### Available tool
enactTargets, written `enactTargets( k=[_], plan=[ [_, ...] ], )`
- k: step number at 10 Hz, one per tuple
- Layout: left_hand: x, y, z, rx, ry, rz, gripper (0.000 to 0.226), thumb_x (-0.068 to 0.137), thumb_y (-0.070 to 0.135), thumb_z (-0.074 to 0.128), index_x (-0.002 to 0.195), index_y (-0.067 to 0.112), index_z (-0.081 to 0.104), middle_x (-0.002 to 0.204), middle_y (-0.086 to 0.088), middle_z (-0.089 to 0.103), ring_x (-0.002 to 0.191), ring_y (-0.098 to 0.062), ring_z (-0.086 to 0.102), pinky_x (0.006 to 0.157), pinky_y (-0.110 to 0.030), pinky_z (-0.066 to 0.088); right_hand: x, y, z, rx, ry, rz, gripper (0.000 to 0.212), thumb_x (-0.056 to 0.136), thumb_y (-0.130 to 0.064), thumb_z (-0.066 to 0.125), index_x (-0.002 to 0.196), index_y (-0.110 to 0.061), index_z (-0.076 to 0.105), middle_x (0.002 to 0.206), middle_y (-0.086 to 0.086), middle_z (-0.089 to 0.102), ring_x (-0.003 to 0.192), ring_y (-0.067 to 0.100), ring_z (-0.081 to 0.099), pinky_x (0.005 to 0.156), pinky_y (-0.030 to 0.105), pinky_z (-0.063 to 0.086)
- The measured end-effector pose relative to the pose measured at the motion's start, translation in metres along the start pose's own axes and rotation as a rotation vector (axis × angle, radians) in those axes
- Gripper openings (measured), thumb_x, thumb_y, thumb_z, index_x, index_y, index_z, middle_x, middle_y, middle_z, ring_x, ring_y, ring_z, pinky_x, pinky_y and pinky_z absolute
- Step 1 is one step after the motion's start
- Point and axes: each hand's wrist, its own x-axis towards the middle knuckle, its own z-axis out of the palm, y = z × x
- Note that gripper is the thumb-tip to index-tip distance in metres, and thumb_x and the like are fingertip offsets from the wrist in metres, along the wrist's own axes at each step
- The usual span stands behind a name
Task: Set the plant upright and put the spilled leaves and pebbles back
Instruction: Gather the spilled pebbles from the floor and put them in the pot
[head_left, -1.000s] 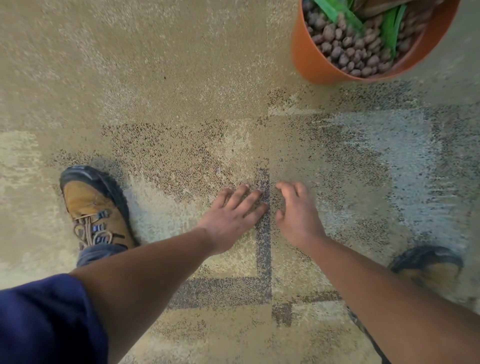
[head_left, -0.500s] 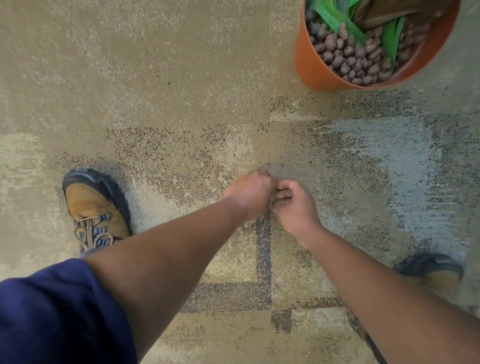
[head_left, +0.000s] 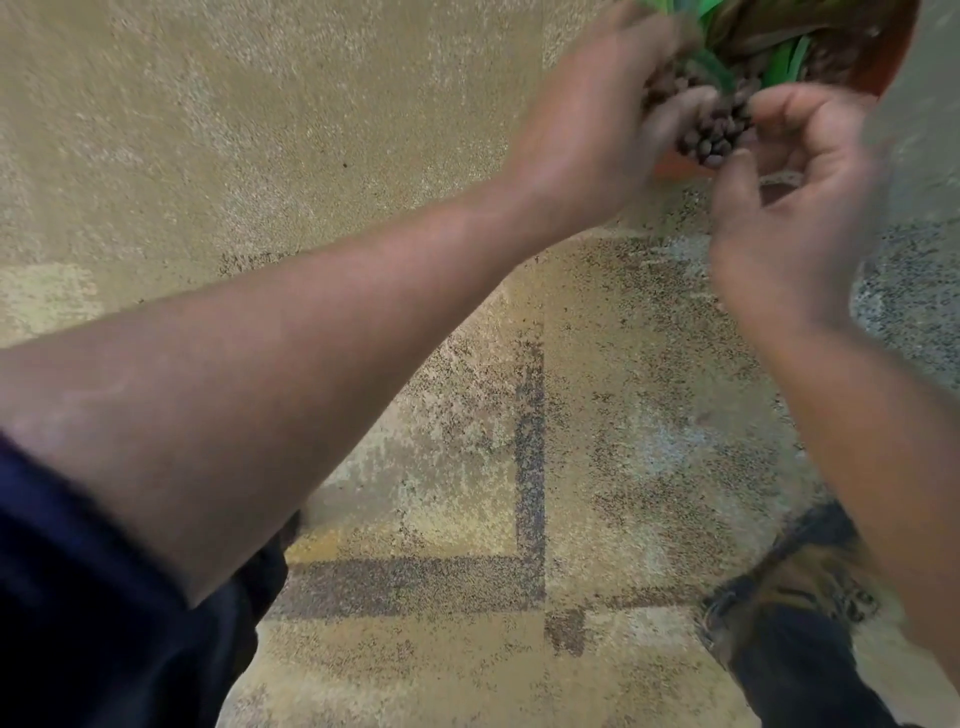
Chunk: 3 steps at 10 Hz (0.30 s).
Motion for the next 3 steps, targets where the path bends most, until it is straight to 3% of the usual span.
enactTargets(
  k=[1, 2, 3],
  plan=[
    [-0.037, -0.033, 0.001, 0.028, 0.099, -0.018, 0.027, 0.099, 0.035, 0.058, 0.109, 0.011, 0.061, 0.110, 0.001, 0.054, 0.095, -0.011, 0.050, 0.081, -0.025, 0.049, -0.022, 0.029, 0.007, -0.030, -0.059, 0.007, 0.022, 0.087, -0.007, 0.059, 0.103, -0.022, 0.061, 0.105, 0.017, 0.066, 0.085, 0.026, 0.064, 0.069, 0.033, 0.056],
    [-0.072, -0.082, 0.004, 0.287, -0.088, -0.281, 0.045, 0.097, 0.047, 0.060, 0.131, 0.020, 0.051, 0.136, -0.006, 0.049, 0.126, -0.023, 0.047, 0.110, -0.044, 0.043, -0.046, 0.055, 0.009, -0.221, -0.268, 0.212, 0.017, 0.091, -0.005, 0.061, 0.101, -0.020, 0.061, 0.099, 0.008, 0.066, 0.083, 0.023, 0.065, 0.073, 0.040, 0.061],
    [-0.148, -0.132, 0.006, 0.500, -0.399, -0.633, 0.101, 0.085, 0.067, 0.066, 0.160, 0.034, 0.008, 0.170, -0.008, -0.002, 0.155, -0.042, 0.001, 0.122, -0.062, 0.004, -0.100, 0.090, 0.012, -0.464, -0.719, 0.526, 0.006, 0.097, -0.011, 0.066, 0.093, -0.015, 0.062, 0.090, 0.002, 0.066, 0.082, 0.021, 0.068, 0.078, 0.042, 0.061]
  ],
)
